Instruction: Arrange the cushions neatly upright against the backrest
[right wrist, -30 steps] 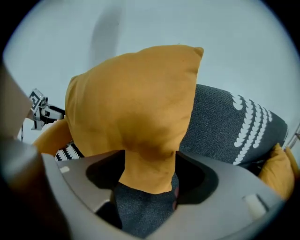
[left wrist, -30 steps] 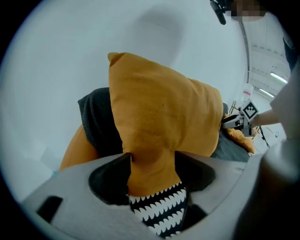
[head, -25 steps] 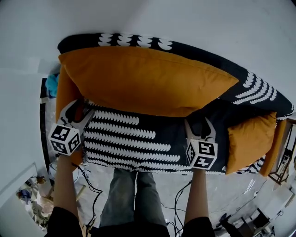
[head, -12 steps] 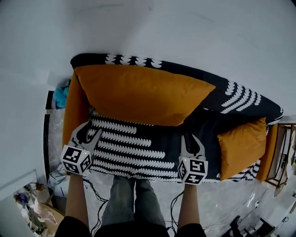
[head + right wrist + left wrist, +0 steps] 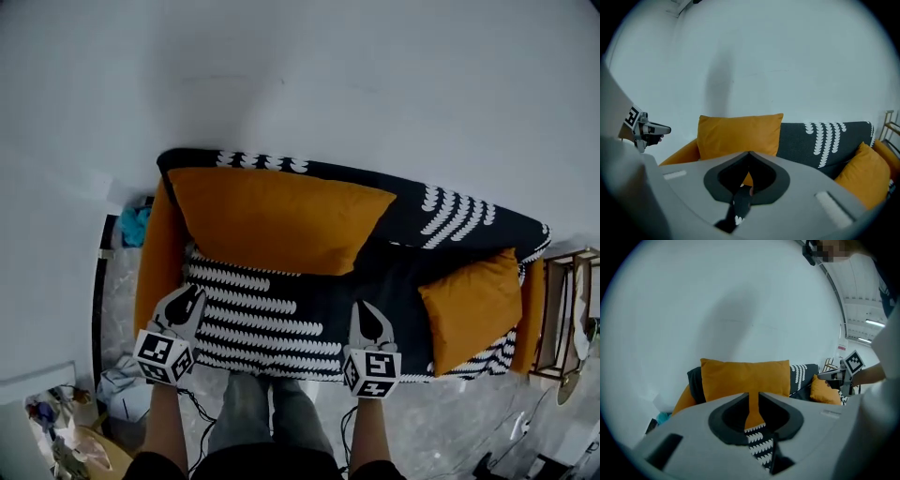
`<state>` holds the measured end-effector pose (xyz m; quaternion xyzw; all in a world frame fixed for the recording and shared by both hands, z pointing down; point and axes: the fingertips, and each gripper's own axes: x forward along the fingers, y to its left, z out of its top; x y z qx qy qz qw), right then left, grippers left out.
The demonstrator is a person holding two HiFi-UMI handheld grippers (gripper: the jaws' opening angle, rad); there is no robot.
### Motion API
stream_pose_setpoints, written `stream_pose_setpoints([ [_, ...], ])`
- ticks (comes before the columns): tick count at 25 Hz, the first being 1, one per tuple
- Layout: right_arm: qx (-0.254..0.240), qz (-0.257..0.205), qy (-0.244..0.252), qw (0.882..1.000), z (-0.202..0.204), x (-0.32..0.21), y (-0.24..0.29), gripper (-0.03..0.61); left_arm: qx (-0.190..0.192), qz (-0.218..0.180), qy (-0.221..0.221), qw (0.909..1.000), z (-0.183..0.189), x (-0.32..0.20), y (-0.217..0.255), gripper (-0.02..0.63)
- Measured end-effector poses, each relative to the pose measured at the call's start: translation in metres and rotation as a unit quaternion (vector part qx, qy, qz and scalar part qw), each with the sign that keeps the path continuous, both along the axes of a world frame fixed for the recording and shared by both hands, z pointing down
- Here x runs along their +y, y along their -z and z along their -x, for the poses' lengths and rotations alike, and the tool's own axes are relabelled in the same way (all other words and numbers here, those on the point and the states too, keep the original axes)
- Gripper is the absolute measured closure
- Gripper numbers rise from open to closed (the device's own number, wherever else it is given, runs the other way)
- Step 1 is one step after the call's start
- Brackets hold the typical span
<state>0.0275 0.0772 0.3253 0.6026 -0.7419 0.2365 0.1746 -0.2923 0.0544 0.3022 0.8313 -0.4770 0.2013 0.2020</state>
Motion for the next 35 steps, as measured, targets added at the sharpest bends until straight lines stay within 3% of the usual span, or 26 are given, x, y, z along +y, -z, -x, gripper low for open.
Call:
stream_pose_setpoints([
  [6, -0.009, -0.029, 0.004, 1.0, 0.001, 0.025, 0.049, 0.565, -0.002, -0.023, -0.039, 0.999, -0.026, 0.02, 0.042, 0.615],
  [9, -0.008, -0.038, -0.009, 0.999, -0.003, 0.042, 0.071, 0.565, 0.005, -0.024, -0.064, 0.9977, -0.04, 0.033, 0.06, 0.615],
  [18, -0.001, -0.091, -0.097, 0.991, -0.029, 0.108, 0.158, 0.565, 0.03, -0.061, -0.166, 0.9837, -0.073, 0.059, 0.127, 0.615],
  [24, 0.028, -0.101, -0.162, 0.981, -0.042, 0.175, 0.187, 0.565, 0.044, -0.092, -0.243, 0.9645, -0.102, 0.082, 0.155, 0.615],
  [29, 0.059, -0.108, -0.215, 0.969, -0.061, 0.222, 0.208, 0.565, 0.073, -0.085, -0.303, 0.9464, -0.139, 0.104, 0.158, 0.615],
  [35, 0.077, -0.102, -0.3, 0.945, -0.094, 0.295, 0.214, 0.565, 0.103, -0.083, -0.386, 0.9132, -0.204, 0.145, 0.161, 0.615],
])
